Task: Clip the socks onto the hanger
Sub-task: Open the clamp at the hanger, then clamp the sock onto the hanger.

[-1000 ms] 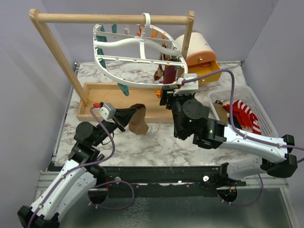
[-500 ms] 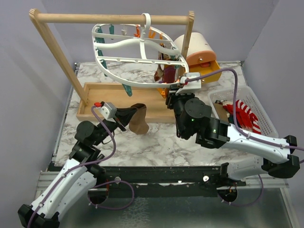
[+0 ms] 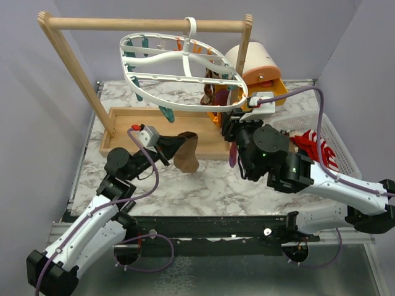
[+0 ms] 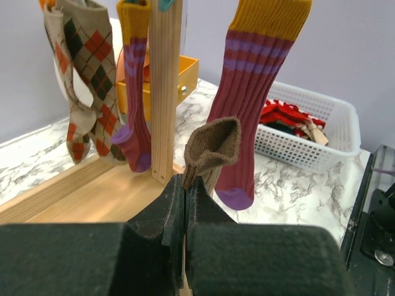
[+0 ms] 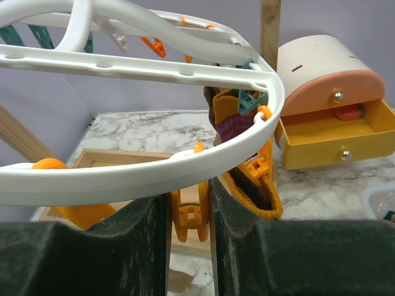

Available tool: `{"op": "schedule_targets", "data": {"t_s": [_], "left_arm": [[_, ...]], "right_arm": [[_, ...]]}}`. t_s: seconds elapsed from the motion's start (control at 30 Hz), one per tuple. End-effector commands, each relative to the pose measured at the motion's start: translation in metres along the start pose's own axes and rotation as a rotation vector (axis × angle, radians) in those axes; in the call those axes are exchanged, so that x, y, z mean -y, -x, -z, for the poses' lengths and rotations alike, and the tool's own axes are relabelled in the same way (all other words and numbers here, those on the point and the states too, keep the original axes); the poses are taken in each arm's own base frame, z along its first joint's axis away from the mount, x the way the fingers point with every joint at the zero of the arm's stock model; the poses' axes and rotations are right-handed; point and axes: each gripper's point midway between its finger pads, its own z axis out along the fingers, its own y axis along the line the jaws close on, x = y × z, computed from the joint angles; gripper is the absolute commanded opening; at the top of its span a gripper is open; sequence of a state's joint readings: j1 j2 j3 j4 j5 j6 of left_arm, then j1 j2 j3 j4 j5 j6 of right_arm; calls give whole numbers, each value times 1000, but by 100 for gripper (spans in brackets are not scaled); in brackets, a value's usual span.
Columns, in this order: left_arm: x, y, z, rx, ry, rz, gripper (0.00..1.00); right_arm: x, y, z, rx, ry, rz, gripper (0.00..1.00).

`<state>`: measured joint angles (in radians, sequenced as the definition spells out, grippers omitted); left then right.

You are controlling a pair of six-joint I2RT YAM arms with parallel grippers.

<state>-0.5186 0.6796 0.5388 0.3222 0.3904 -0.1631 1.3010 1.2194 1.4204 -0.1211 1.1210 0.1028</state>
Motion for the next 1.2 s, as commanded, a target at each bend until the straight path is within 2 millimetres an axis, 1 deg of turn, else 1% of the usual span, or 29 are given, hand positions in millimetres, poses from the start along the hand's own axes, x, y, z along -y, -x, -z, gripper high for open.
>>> {"op": "schedule_targets", "data": {"t_s": [0.0,0.13,0.33,0.4,0.6,0.63,0.87,1.17], "left_arm": [[20,38,-9,93,-111,-17,0],[29,49,-13,118,-160,-10,0],[45,65,-16,144,-255,7,0],[50,65,-17,139,-290,11,0],[65,58,-19,94,-406,10,0],[65,57,-20,90,-413,13,0],[66,64,-24,107,-415,9,0],[65,68,-31,109,-415,35,0]], "right_arm": [[7,4,5,-10,8,-43,1],[5,3,6,-20,26,-58,1],[-6,0,8,-37,92,-70,1],[-12,-1,9,-41,125,-71,1],[-26,0,14,-48,225,-65,1],[-29,1,15,-48,245,-63,1],[-32,7,22,-32,317,-56,1],[-40,3,29,-37,393,-52,1]]}}
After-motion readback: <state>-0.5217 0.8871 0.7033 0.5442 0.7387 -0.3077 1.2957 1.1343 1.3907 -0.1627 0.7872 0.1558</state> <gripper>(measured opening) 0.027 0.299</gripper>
